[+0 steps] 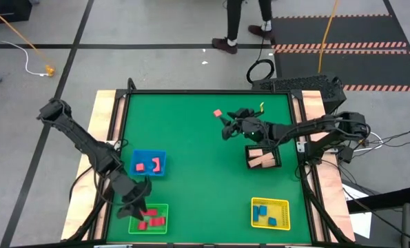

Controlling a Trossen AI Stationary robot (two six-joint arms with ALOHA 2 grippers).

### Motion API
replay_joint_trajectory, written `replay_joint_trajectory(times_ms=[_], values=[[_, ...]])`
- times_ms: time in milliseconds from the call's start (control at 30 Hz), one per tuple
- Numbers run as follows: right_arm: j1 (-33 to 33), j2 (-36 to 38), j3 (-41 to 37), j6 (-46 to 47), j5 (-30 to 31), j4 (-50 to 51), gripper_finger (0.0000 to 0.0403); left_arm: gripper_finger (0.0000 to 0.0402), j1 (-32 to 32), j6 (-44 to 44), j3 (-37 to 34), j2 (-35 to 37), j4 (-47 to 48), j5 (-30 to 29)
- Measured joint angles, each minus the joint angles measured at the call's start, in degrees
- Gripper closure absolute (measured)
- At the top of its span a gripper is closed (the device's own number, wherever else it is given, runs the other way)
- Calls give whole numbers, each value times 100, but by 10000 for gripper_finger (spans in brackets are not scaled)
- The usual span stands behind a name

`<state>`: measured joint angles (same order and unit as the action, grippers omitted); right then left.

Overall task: Sort & place blocks by color
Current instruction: Put the orange block into the blue bin

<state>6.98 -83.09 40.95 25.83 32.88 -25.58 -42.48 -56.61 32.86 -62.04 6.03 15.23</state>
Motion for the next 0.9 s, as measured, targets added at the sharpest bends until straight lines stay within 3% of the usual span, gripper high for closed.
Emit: replay_joint_trajectory(times_ms=[300, 500, 700, 900], values=[[420, -139, 23, 709, -10, -74, 216, 194, 1017, 1459, 0, 294, -16, -193], [569, -733, 192, 1365, -17, -356, 216, 194, 1771, 2214, 12, 419, -41, -404], [690, -1486, 879, 794, -17, -353, 215, 194, 2362, 2551, 15, 584, -34, -763], [789, -2139, 1664, 207, -21, 655, 215, 194, 2758, 2528, 15, 842, -29, -1032]])
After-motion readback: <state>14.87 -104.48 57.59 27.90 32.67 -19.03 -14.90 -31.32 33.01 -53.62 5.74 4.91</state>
